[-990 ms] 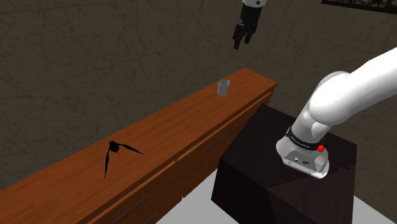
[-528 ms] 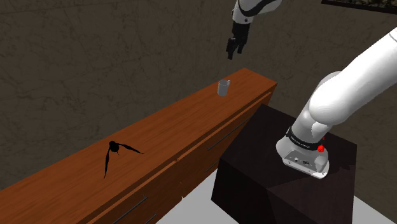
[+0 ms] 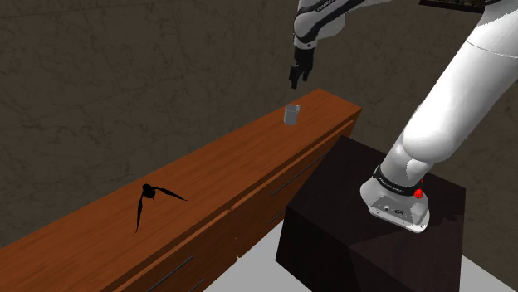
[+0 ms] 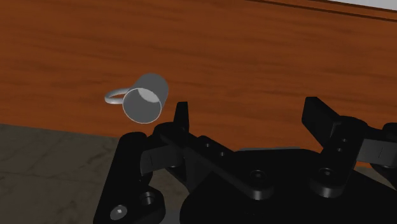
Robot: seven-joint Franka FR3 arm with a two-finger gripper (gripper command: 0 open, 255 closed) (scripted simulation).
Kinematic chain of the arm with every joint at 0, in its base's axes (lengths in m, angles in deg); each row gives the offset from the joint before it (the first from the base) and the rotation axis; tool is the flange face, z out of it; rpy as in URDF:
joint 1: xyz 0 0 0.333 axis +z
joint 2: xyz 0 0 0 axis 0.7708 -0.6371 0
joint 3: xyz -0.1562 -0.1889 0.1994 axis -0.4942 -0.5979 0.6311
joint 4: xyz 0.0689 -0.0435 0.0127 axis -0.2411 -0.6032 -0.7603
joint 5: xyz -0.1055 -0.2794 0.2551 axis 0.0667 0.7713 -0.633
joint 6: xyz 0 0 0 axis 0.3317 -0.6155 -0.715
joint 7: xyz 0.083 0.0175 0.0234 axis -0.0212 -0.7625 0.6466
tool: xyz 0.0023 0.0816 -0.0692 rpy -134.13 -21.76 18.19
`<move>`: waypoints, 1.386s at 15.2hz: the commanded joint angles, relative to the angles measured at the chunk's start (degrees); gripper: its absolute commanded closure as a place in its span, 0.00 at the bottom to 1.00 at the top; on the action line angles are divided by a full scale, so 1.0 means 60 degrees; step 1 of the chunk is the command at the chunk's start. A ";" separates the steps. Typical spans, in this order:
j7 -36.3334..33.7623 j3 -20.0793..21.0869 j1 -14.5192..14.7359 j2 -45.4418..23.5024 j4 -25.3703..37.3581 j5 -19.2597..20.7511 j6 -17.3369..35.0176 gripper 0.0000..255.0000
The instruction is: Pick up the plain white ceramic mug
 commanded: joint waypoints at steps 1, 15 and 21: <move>0.0343 -0.0097 -0.0072 -0.0723 0.0259 -0.0165 0.0316 0.00; 0.2147 0.0136 -0.1169 -0.6049 0.3878 -0.1264 0.1031 0.00; 0.2479 0.0315 -0.1675 -0.8125 0.5913 -0.1362 0.0768 0.00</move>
